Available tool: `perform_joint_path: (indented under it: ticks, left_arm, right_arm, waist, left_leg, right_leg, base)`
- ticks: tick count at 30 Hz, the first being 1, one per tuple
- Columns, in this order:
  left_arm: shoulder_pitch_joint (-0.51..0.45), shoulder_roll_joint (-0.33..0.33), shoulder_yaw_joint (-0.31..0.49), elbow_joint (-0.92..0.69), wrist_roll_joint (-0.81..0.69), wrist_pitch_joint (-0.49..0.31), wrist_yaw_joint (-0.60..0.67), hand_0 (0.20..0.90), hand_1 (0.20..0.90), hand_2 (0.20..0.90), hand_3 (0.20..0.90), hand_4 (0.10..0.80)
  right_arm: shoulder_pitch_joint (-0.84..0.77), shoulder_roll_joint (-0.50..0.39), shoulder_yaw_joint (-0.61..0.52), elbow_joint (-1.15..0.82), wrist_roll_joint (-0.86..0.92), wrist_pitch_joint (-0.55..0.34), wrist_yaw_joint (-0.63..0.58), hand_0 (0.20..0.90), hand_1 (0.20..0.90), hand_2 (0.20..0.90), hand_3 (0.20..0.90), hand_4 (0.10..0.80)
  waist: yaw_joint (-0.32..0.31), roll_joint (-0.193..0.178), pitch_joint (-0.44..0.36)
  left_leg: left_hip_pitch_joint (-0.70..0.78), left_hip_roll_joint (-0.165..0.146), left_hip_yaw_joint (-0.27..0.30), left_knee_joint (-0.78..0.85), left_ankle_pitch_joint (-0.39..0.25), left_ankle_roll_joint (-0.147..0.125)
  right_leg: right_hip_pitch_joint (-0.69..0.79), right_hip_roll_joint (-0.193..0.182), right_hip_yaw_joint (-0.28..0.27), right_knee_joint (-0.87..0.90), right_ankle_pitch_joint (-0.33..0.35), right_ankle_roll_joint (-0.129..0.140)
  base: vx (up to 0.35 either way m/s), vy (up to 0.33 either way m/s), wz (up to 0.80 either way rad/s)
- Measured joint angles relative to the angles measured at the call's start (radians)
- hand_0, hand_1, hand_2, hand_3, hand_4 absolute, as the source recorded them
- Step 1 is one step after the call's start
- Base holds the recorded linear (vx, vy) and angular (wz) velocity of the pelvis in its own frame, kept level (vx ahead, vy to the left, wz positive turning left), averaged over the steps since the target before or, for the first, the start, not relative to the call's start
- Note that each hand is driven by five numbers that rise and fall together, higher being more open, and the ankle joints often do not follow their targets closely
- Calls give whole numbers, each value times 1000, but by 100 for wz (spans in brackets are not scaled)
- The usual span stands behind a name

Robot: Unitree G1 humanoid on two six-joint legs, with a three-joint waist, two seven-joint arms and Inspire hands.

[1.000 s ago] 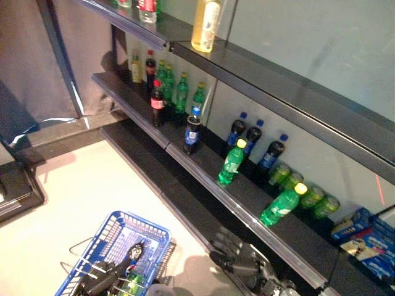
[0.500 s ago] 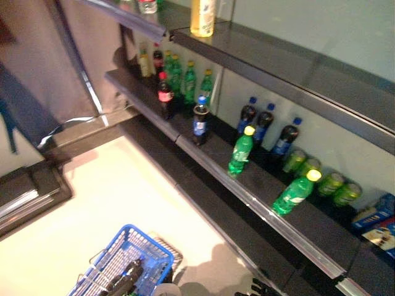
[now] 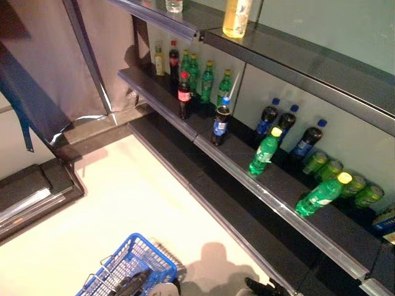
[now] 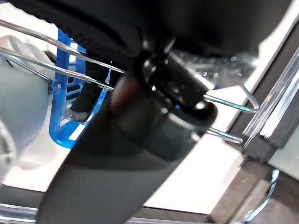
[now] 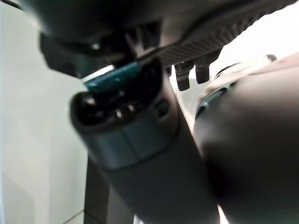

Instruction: Pick up the drink and place into the basket.

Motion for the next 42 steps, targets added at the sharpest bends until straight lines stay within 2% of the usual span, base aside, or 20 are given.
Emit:
perform_joint_path:
  ticks: [1, 3, 6, 7, 8, 11, 16, 18, 20, 21, 23, 24, 26, 31, 32, 35, 37, 39, 41, 42]
  left_arm:
    - [-8, 12, -24, -9, -1, -1, 0, 300, 300, 300, 200, 100]
    - [-25, 17, -39, -26, -1, -2, 0, 300, 300, 300, 200, 100]
    - [-39, 16, -40, -26, 0, -5, 0, 300, 300, 300, 200, 100]
    - [-46, 10, -41, -25, 0, -7, 0, 300, 300, 300, 200, 100]
    - [-50, 3, -42, -25, 0, -7, 0, 300, 300, 300, 200, 100]
    - [-78, -37, -40, -24, -1, -34, -11, 300, 300, 300, 200, 100]
    - [-90, -43, -39, 9, 1, -41, -11, 300, 300, 300, 200, 100]
    - [-61, -42, -42, 16, 1, -44, -11, 300, 300, 300, 200, 100]
    - [-73, -33, -40, 59, 0, -64, 1, 300, 300, 300, 200, 100]
    - [-81, -34, -37, 80, -8, -67, 6, 300, 300, 300, 200, 100]
    - [-70, -50, -28, 96, -37, -73, 15, 300, 300, 300, 200, 100]
    - [-66, -51, -36, 95, -41, -76, 20, 300, 300, 300, 200, 100]
    - [-73, -44, -37, 79, -42, -87, 20, 300, 300, 300, 200, 100]
    - [-62, -31, 9, 83, -104, -106, 15, 300, 300, 300, 200, 100]
    - [-63, -34, 25, 85, -113, -108, 14, 300, 300, 300, 200, 100]
    - [-61, -44, 50, 88, -123, -124, 7, 300, 300, 300, 200, 100]
    - [-65, -57, 76, 90, -122, -127, 1, 300, 300, 300, 200, 100]
    - [-70, -58, 67, 97, -100, -113, 1, 300, 300, 300, 200, 100]
    - [-80, -27, 35, 104, -78, -87, 1, 300, 300, 300, 200, 100]
    - [-92, -3, -8, 102, -77, -67, 0, 300, 300, 300, 200, 100]
  right_arm:
    - [-12, -2, 2, 6, 20, 2, -3, 900, 900, 900, 900, 800]
    - [-15, -2, 2, 19, 53, 1, -3, 900, 900, 900, 900, 800]
    - [-18, -2, 4, 97, 118, -11, 12, 900, 900, 900, 900, 800]
    - [-15, -9, 4, 124, 128, -10, 20, 900, 900, 900, 900, 800]
    - [-8, -14, 4, 141, 131, -9, 26, 900, 900, 900, 900, 800]
    - [13, -40, 4, 161, 134, -5, 36, 900, 900, 900, 900, 800]
    - [34, -48, 2, 148, 148, 12, 35, 900, 900, 900, 900, 800]
    - [62, -46, 3, 146, 149, 20, 35, 900, 900, 900, 900, 800]
    - [79, -41, 3, 140, 147, 28, 27, 900, 900, 900, 900, 800]
    - [70, -45, 9, 137, 146, 28, 28, 900, 900, 900, 900, 800]
    - [68, -61, 44, 123, 125, 15, 29, 900, 900, 900, 900, 800]
    - [59, -65, 48, 111, 114, 22, 26, 900, 900, 900, 900, 800]
    - [29, -73, 62, 118, 108, 24, 26, 900, 900, 900, 900, 800]
    - [-63, -89, 65, 154, 106, 12, 37, 900, 900, 900, 900, 800]
    - [-71, -91, 67, 154, 106, 13, 42, 900, 900, 900, 900, 800]
    - [-68, -89, 64, 163, 103, 21, 47, 900, 900, 900, 900, 800]
    - [-68, -92, 49, 192, 103, 29, 46, 900, 900, 900, 900, 800]
    - [-34, -108, 43, 211, 103, 40, 46, 900, 900, 900, 900, 800]
    - [7, -93, 34, 212, 110, 41, 45, 900, 900, 900, 900, 800]
    - [41, -70, 20, 196, 118, 34, 47, 900, 900, 900, 900, 800]
  waist:
    - [-21, 22, 2]
    - [-43, 29, 2]
    - [-50, 25, -5]
    - [-58, 27, -7]
    - [-75, 35, -11]
    - [-87, 85, 0]
    - [-118, 67, -2]
    - [-133, 48, -36]
    - [-165, 45, -54]
    - [-150, 37, -66]
    - [-149, 14, -95]
    - [-140, 13, -107]
    - [-98, -8, -98]
    - [-24, 25, -80]
    - [-18, 42, -75]
    - [-8, 48, -72]
    - [3, 43, -67]
    - [-32, 57, -60]
    - [-61, 39, -37]
    - [-69, 16, -33]
  left_leg:
    - [-12, 8, -50, -6, 12, 6]
    - [-26, 2, -84, -21, 15, 7]
    - [-31, -33, -108, -23, 18, 10]
    - [-32, -49, -123, -26, 18, 13]
    - [-35, -55, -141, -28, 18, 12]
    - [-41, -44, -201, -30, 13, 27]
    - [-6, -49, -187, 57, -100, 8]
    - [7, -39, -193, 133, -188, -24]
    - [-61, 1, -182, 431, -285, -147]
    - [-150, -4, -182, 769, -187, -243]
    - [-183, -25, -179, 956, -76, -271]
    - [-195, -34, -183, 943, -78, -268]
    - [-207, -17, -135, 775, -143, -157]
    - [-163, 118, -146, 12, -48, -148]
    - [-172, 160, -192, -62, 7, -176]
    - [-192, 191, -303, -20, 39, -187]
    - [-172, 193, -307, 29, 37, -187]
    - [-157, 191, -263, 63, 34, -180]
    - [-132, 144, -190, 67, 66, -153]
    - [-102, 86, -176, 34, 71, -102]
  right_leg:
    - [-13, 112, 62, -5, -76, -7]
    - [-16, 238, 64, -55, -135, -51]
    - [0, 350, 83, -231, -162, -141]
    - [-3, 368, 105, -276, -124, -197]
    - [4, 376, 119, -296, -103, -205]
    - [-122, 402, 114, -149, -126, -178]
    - [-255, 321, -1, -172, -70, -137]
    - [-226, 308, -10, -194, -27, -159]
    - [-186, 321, -65, -217, -25, -251]
    - [-148, 337, -67, -236, -42, -276]
    - [-83, 345, -75, -292, -36, -317]
    - [-60, 352, -65, -309, -45, -316]
    - [-2, 379, 21, -382, -18, -323]
    - [145, 461, 149, -547, 29, -308]
    - [167, 480, 174, -551, 30, -319]
    - [196, 485, 285, -539, 4, -301]
    - [206, 453, 311, -531, -18, -269]
    - [239, 410, 249, -523, -57, -215]
    - [236, 339, 200, -443, -120, -159]
    - [201, 273, 187, -340, -158, -121]
  base:
    - [209, 148, 52]
    - [308, 151, 65]
    - [285, 100, 43]
    - [307, 96, 50]
    - [291, 84, 54]
    - [445, 48, 9]
    - [447, -9, -6]
    - [483, -67, 33]
    - [438, -27, 52]
    - [277, 1, 8]
    - [393, 85, -7]
    - [434, 112, 1]
    - [330, 158, -25]
    - [459, 395, -71]
    - [507, 547, -74]
    - [333, 433, -86]
    - [259, 487, -92]
    - [242, 503, -12]
    - [204, 481, 27]
    - [125, 351, 7]
